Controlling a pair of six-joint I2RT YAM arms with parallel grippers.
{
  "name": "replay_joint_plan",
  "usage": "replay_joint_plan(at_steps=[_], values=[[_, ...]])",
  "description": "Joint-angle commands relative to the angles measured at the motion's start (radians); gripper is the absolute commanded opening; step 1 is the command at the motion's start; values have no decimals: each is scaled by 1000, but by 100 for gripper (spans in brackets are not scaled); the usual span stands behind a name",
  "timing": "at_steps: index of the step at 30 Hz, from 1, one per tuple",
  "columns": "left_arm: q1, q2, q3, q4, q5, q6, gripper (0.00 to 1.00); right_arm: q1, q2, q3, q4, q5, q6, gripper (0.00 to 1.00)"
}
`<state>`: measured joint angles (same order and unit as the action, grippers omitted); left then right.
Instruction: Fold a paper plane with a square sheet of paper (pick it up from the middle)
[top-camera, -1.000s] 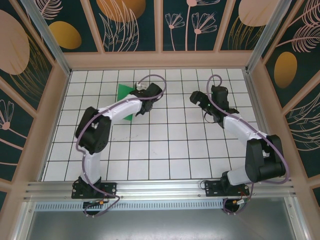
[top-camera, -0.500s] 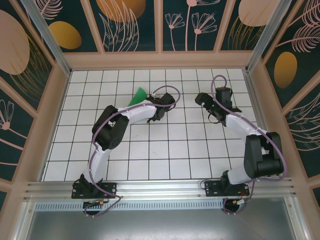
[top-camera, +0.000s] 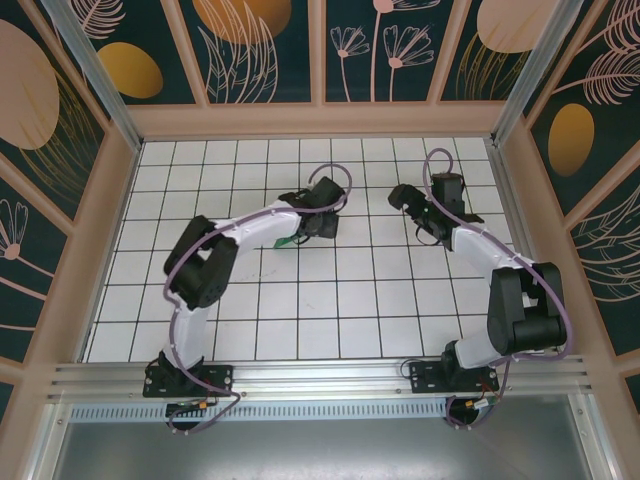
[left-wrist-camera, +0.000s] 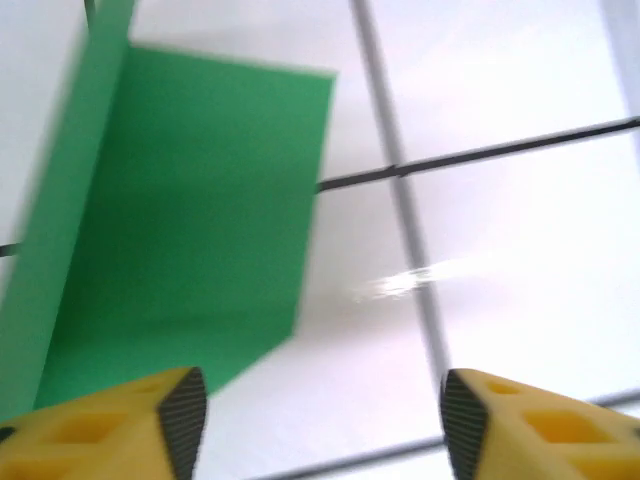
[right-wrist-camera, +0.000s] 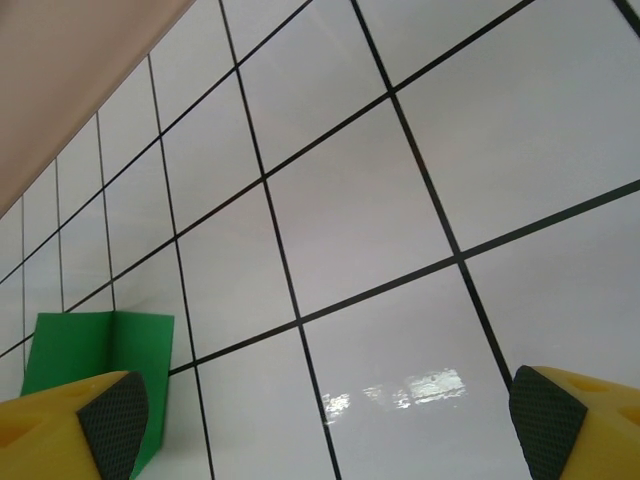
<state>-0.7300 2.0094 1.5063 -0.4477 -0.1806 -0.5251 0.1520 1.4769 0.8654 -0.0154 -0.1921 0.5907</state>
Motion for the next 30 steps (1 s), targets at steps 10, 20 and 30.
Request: replay_joint_plan(at_steps=[10,20,30], values=[[194,-455,-396,331,68,-114,99,208,135,163,-30,-71,-56,93],[350,-553,-678,392,56,-230,98,475,462,454,-65,-102,-15,67],[435,-592,-808,447,62,-289,99,579,736,764,-231,-81,-34,60]])
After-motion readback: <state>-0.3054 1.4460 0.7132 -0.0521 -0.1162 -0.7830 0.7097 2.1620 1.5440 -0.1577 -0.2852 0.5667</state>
